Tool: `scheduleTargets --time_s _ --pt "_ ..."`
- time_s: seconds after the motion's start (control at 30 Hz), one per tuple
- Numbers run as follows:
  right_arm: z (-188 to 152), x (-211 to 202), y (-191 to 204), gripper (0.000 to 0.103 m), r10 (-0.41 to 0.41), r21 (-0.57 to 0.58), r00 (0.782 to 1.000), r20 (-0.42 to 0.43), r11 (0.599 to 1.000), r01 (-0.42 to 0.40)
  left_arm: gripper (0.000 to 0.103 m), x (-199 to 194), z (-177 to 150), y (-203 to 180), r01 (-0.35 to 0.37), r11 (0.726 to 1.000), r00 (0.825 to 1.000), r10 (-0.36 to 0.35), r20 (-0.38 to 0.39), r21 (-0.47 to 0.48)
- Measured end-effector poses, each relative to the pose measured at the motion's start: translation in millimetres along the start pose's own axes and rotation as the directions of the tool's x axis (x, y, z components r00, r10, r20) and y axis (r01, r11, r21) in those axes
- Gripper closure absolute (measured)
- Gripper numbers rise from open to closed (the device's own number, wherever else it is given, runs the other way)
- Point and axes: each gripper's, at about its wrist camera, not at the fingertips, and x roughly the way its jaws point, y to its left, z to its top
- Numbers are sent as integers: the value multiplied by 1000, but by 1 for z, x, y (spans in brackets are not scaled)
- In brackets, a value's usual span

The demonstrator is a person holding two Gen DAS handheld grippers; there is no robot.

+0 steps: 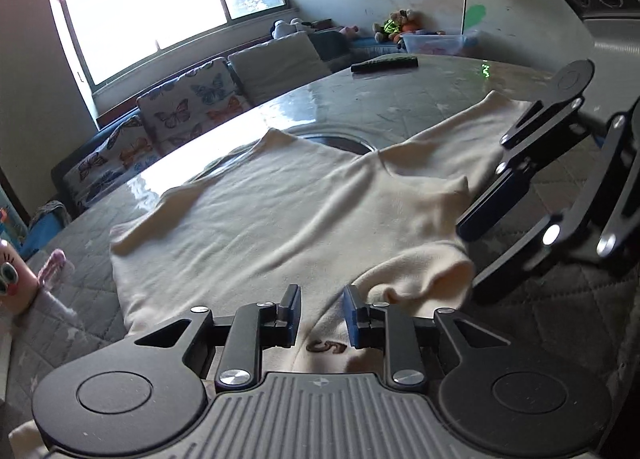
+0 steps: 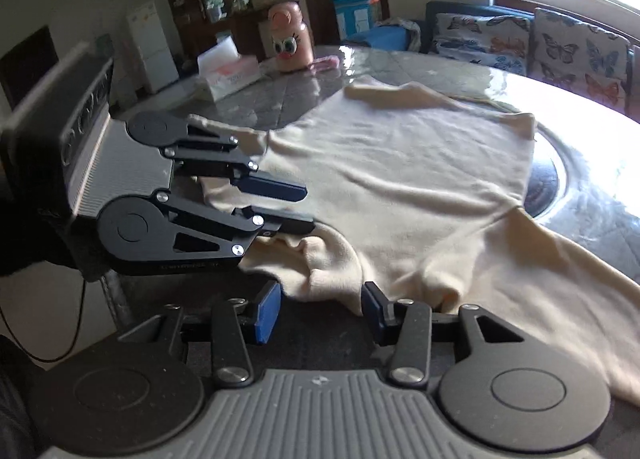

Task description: Fold clothes

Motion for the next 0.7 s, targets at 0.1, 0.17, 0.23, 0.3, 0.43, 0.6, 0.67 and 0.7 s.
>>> scheduleTargets --time_s 0.1,0.17,0.23,0.3,0.43,0.6,0.67,0.7 --pt "-5 -17 -12 58 -41 55 998 40 998 38 76 -1 12 3 -2 1000 1000 2 31 -21" --pt "-8 -28 -20 58 -69 92 996 65 994 63 76 3 20 0 9 999 999 -7 47 -36" --pt "-12 -37 -28 58 -105 129 991 84 987 94 76 6 29 -2 19 998 998 -16 62 -52" --pt "-17 -45 -44 58 -174 182 980 92 971 155 76 10 34 -6 34 998 997 -30 69 -58" --pt "-29 -55 -72 58 -314 261 946 80 922 284 76 18 34 -20 78 996 996 -76 55 -43" --pt "-50 -69 -108 59 -494 354 868 51 822 447 76 28 34 -38 133 991 990 -132 37 -26" --pt "-58 -77 -125 59 -570 403 821 31 759 512 76 31 34 -43 150 989 988 -149 30 -21" --pt "-64 -81 -135 59 -597 435 802 19 727 531 76 32 33 -44 152 988 988 -152 28 -20"
